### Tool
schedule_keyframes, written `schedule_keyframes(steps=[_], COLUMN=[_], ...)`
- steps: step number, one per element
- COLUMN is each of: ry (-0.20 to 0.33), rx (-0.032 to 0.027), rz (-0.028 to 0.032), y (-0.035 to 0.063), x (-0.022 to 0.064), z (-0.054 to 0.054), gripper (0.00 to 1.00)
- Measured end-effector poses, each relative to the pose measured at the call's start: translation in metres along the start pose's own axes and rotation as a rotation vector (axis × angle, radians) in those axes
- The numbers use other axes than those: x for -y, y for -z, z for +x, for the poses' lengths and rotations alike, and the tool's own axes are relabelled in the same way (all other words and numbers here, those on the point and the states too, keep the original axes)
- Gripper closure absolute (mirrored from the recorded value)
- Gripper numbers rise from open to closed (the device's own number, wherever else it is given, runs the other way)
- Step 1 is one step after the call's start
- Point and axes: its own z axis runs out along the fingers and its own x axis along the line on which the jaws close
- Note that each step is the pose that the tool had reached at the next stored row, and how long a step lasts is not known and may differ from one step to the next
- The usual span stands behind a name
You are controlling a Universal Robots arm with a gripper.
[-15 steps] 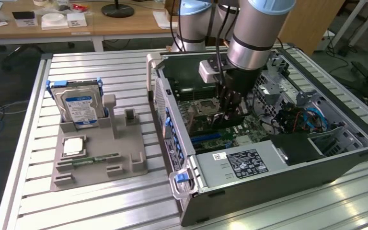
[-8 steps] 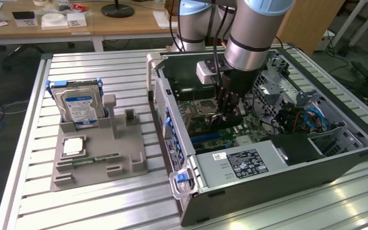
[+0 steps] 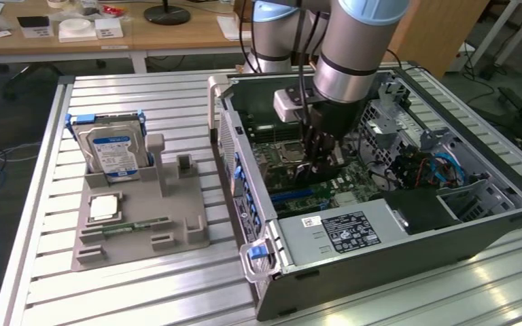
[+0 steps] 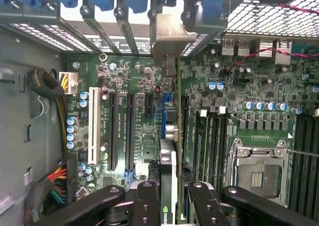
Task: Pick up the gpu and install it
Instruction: 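Insert the gpu into the slot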
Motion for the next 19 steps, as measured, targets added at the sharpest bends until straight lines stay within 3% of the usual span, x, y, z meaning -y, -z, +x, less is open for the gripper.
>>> schedule_keyframes(steps=[19], ry=[0.002], rx=[0.0001], rz=[0.0001], y=[-0.0013], x=[-0.0072], z=[0.0005], gripper=[0.74])
